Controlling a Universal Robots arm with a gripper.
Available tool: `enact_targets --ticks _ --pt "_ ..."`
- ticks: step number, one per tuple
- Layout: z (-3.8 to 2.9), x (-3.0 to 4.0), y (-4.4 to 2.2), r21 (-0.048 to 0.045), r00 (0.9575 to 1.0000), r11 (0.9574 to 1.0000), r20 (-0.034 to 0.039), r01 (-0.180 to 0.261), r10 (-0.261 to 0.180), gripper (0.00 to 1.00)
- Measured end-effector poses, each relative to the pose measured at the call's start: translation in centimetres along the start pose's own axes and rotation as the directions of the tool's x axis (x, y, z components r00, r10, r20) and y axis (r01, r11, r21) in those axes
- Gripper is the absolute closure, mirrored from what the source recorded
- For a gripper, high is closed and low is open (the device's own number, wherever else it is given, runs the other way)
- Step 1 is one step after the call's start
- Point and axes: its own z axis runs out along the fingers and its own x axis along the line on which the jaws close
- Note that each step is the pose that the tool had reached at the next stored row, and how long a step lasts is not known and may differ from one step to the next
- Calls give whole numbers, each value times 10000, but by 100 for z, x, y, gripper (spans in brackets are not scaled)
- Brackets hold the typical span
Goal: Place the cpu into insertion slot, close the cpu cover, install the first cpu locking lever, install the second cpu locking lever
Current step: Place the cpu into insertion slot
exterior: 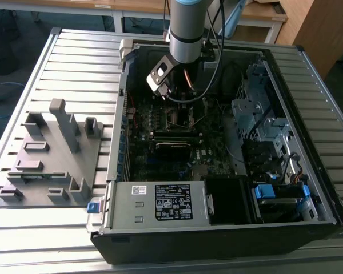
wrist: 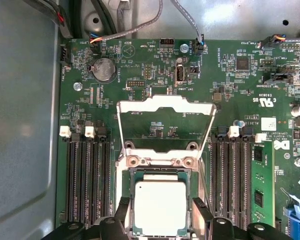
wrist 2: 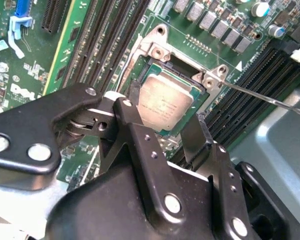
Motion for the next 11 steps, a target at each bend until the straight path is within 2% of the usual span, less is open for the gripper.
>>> enact_targets --ticks 5,7,8,10,11 --pt "0 0 0 0 10000 10000 7 0 0 42" --pt "-1 0 0 0 10000 10000 10 0 0 54" --pt "-1 0 0 1 10000 10000 11 0 0 54" --pt "0 0 0 0 10000 10000 13 0 0 65" --pt "-1 0 0 0 10000 10000 15 0 0 65"
